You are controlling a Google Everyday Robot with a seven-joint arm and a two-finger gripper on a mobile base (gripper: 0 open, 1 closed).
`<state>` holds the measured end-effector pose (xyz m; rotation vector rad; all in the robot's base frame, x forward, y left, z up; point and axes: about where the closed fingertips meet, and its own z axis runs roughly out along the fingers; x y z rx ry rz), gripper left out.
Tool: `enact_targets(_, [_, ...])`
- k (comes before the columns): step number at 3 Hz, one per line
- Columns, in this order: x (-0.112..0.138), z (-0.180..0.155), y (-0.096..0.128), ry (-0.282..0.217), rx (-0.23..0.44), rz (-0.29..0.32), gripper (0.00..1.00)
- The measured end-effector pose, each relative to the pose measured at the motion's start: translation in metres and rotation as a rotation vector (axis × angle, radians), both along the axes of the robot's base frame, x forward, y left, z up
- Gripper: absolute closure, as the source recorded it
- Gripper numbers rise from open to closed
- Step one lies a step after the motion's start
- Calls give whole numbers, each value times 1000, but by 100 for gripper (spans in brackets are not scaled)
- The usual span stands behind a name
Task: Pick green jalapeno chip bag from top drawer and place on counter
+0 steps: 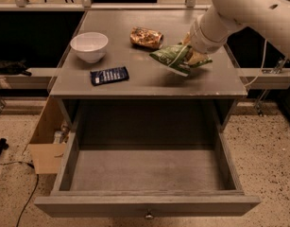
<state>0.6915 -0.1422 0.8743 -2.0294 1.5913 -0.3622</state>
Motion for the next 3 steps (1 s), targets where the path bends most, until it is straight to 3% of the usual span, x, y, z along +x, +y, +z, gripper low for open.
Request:
enact_targets(2, [0, 0, 0, 0, 0, 0, 0])
enact_targets(3, [0, 0, 0, 0, 0, 0, 0])
